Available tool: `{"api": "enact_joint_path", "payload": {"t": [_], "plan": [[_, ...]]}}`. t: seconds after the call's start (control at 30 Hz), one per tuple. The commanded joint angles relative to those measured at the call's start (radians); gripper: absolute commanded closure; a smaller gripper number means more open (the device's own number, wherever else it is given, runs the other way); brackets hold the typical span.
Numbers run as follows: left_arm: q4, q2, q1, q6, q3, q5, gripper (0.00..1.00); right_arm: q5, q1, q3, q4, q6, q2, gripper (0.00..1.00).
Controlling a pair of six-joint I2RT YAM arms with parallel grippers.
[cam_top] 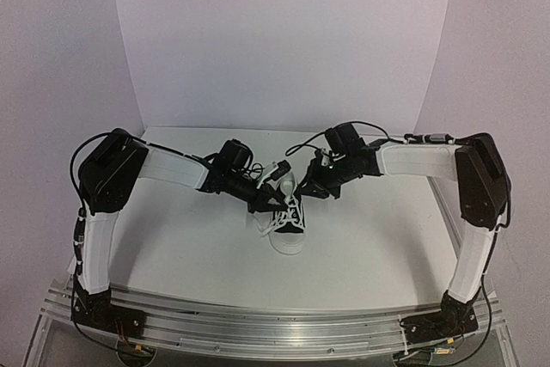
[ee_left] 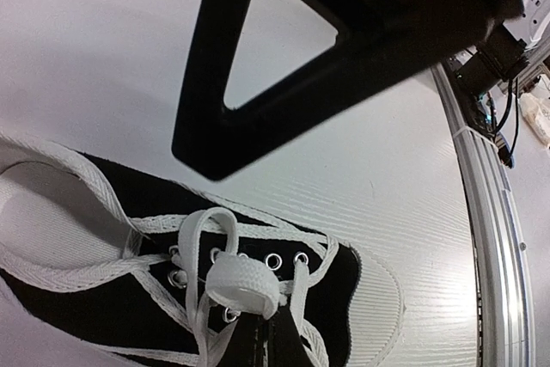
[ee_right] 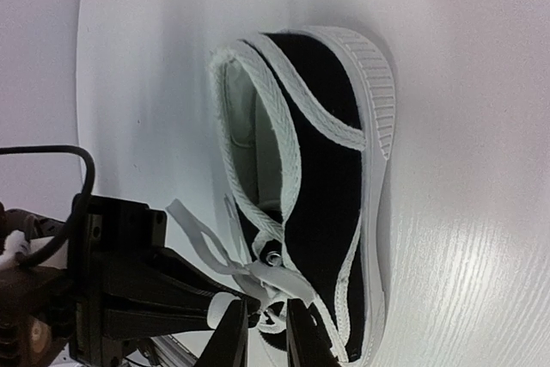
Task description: Tie the shoes
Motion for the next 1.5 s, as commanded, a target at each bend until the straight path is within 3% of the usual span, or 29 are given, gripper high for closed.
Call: {"api": "enact_joint_path", "payload": {"t": [0.0, 0.2, 0.43, 0.73, 1.47], "plan": [[-0.058, 0.034, 0.002, -0.034, 0.064, 0.011, 1.0, -0.001, 0.018, 0.039, -0.048, -0.064, 0.054, 0.77], [-0.065, 0.045, 0.001, -0.036, 0.074, 0.012, 1.0, -0.013, 0.019, 0.042, -0.047, -0.072, 0.081, 0.76], [-0.078, 0.054, 0.002, -0.045, 0.091, 0.02, 1.0, -0.01, 0.02, 0.06, -0.047, -0.073, 0.091, 1.0], [-0.098, 0.062, 0.001, -0.037, 0.106, 0.045, 1.0, 0.011, 0.037, 0.053, -0.05, -0.07, 0.007, 1.0], [-0.186, 0.107, 0.017, -0.053, 0.194, 0.067, 1.0, -0.125, 0.097, 0.024, -0.059, -0.123, -0.028, 1.0]]}}
